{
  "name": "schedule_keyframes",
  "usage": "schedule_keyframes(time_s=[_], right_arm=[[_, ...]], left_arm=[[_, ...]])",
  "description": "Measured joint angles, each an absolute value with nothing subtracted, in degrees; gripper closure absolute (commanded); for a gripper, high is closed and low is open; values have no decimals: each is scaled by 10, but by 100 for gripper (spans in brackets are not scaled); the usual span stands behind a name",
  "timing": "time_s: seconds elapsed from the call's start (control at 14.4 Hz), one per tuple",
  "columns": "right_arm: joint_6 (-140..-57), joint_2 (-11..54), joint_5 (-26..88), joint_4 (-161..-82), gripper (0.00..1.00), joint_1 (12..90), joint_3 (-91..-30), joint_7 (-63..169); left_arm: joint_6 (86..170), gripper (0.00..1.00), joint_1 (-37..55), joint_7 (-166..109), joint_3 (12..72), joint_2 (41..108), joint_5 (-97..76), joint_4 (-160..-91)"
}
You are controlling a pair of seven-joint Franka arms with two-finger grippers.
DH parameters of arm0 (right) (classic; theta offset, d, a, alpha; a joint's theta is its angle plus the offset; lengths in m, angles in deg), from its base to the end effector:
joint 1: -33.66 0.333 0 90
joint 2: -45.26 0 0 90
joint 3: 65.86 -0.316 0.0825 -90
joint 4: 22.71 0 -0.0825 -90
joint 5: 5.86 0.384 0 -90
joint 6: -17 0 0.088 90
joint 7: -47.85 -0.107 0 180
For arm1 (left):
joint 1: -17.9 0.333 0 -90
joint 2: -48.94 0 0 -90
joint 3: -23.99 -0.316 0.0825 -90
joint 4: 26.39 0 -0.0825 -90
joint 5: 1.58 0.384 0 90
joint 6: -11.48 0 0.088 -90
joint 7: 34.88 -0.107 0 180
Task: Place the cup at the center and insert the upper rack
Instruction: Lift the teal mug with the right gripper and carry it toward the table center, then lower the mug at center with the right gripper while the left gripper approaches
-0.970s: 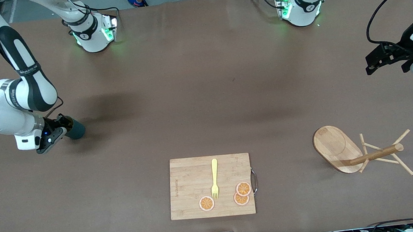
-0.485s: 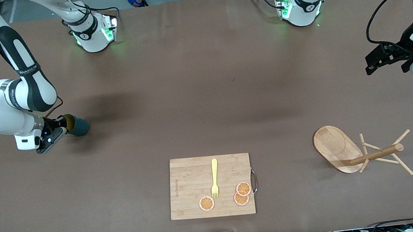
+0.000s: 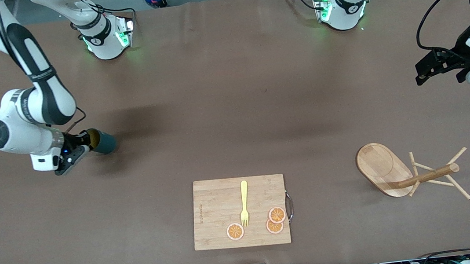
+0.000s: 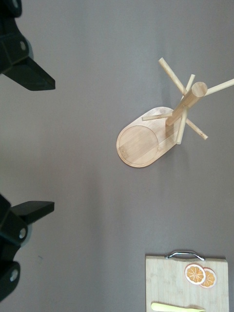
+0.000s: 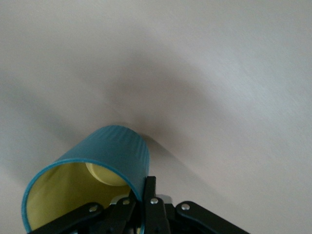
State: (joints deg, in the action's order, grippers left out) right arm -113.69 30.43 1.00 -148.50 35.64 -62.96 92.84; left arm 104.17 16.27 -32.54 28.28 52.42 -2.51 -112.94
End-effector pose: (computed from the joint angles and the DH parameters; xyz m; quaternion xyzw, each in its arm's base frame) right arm 0.5364 -0.0059 0.2526 -0.9380 -0.3338 0.0654 0.0661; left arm 0.5753 -0.0599 0.6230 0.9992 -0.0309 0.0225 0.0120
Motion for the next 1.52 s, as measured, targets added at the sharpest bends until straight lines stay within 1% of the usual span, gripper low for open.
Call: schedule_keyframes(time_s=[0.28,0.42,0.76,1.04,1.52], right_arm=[[-1119,322,11,-1471,100,461,-632,851],[-1109,327,14,-1454,100,521,-633,763],[-1087,317,15,-1364,100,692,-635,479],[-1083,256,15,-1288,100,772,-634,377],[-1084,148,15,-1181,100,844,-633,297]], left_arm=[[1042,0,163,-325,283,536,-29,-1132],[1042,0,163,-325,282,538,-29,-1132],[1042,0,168,-325,281,533,-29,-1131],[1042,0,170,-325,281,529,-29,-1131],[1048,0,172,-326,282,531,-29,-1132]])
